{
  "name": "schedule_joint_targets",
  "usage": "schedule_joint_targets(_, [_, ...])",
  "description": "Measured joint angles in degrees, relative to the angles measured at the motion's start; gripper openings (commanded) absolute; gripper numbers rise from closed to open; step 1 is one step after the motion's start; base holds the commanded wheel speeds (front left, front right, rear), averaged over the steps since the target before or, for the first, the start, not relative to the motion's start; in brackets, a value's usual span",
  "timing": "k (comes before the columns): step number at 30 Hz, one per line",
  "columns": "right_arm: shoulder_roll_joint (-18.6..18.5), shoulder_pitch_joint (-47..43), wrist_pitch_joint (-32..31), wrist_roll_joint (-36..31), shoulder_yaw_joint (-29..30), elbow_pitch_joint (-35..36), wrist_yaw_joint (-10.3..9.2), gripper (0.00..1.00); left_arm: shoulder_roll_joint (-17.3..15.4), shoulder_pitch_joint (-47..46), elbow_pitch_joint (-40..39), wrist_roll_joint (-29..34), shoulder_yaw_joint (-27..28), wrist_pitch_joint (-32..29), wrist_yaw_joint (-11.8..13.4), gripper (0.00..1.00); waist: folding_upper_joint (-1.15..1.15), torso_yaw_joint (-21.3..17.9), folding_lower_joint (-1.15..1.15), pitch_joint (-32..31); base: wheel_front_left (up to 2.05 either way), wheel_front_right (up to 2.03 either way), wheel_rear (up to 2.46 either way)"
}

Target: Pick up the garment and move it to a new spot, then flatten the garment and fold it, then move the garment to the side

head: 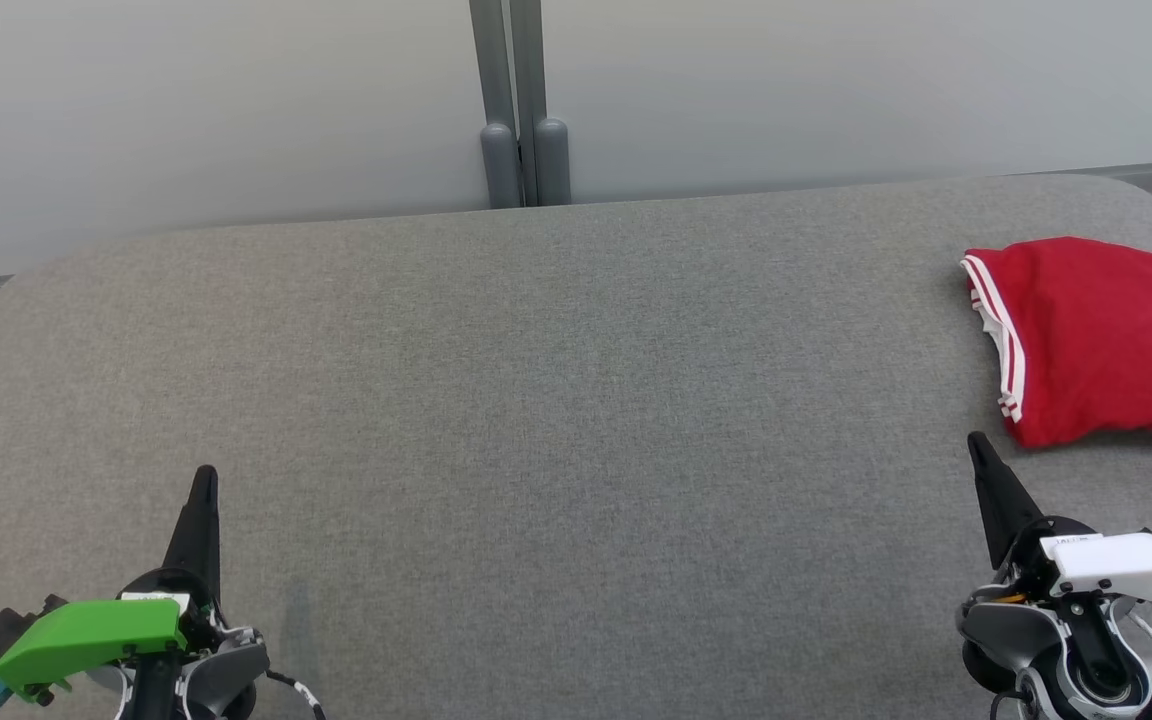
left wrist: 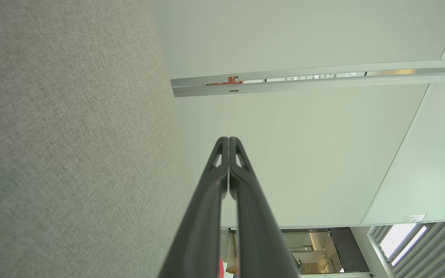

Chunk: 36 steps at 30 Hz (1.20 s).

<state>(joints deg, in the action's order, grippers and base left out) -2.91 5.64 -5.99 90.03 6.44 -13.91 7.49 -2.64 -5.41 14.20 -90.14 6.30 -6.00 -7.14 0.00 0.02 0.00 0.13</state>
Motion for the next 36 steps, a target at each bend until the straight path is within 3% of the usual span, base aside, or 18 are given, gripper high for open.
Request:
schedule_joint_targets(6, [0.1, 0.5, -0.5, 2.2, 0.1, -0.1, 0.00, 0.00, 0.0, -0.5, 0.0, -2.3, 0.2, -0.5, -0.2, 0.00, 0.00, 0.0, 0.00, 0.0, 0.00, 0.00, 0.00])
schedule_joint_targets(36, [0.1, 0.5, -0.5, 2.2, 0.1, -0.1, 0.00, 0.00, 0.0, -0.5, -0.1, -2.3, 0.2, -0.5, -0.2, 0.00, 0.00, 0.0, 0.00, 0.0, 0.00, 0.00, 0.00])
